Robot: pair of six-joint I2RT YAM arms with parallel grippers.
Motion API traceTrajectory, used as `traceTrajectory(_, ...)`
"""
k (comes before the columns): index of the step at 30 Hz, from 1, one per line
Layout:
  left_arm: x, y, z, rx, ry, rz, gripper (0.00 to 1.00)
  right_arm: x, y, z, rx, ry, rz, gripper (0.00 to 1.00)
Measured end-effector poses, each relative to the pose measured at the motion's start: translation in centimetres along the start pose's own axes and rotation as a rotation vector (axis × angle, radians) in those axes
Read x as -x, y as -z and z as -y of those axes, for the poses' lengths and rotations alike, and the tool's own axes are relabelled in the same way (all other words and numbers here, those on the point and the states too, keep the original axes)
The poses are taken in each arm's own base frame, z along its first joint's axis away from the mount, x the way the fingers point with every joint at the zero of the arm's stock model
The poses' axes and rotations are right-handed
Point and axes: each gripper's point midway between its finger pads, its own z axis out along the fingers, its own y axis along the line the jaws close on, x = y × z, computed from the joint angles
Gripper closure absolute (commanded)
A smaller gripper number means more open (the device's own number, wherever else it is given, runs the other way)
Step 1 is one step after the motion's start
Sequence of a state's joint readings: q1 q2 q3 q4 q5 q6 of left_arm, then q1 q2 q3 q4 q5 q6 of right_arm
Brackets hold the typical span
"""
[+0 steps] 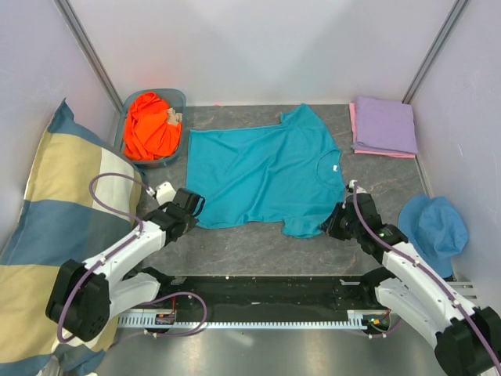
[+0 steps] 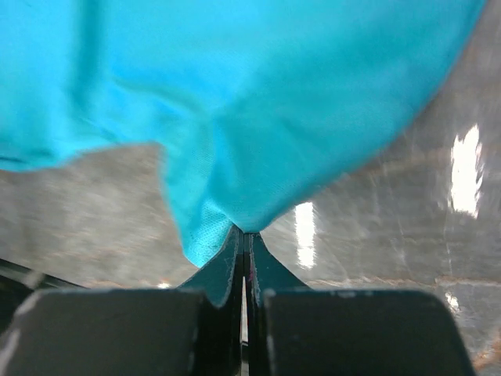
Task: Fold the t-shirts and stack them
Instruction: Grap the side of the flattened tshirt closest away from the robot with both arms, then fold the flattened tshirt in 1/3 of the way
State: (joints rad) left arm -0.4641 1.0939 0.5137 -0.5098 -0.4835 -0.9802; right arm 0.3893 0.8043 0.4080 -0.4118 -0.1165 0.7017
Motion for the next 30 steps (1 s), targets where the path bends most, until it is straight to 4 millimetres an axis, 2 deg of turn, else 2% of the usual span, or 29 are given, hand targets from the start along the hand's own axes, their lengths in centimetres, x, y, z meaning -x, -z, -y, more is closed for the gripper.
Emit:
traceTrajectory(6, 3.3, 2.3, 2.8, -0.107, 0.02, 0.066, 0.98, 6.8, 5.7, -4.3, 0.038, 0.033, 0.198, 1.0)
traceTrajectory(9, 3.5, 2.6, 2.9, -0.115, 0.014, 0.07, 0.98, 9.2, 8.5, -5.3, 0.023, 0.044, 0.28, 1.0)
traceTrajectory(11, 3.3, 2.6, 2.8, -0.115, 0.008, 0.062, 0.98, 9.8, 9.8, -5.3, 0.006, 0.046, 0.306, 1.0)
traceTrajectory(14, 3.3, 2.9, 2.8, -0.124, 0.01, 0.059, 0.98, 10.0, 11.0, -4.6, -0.036, 0.045, 0.318, 1.0)
traceTrajectory(20, 3.5, 4.2, 2.9, -0.172, 0.026, 0.057, 0.98, 8.8, 12.2, -2.7, -0.113, 0.038, 0.3, 1.0)
traceTrajectory(30, 4.4, 7.7, 2.0, -0.248, 0.057, 0.072, 0.98, 7.2, 13.2, -1.1, -0.16, 0.032, 0.269, 1.0)
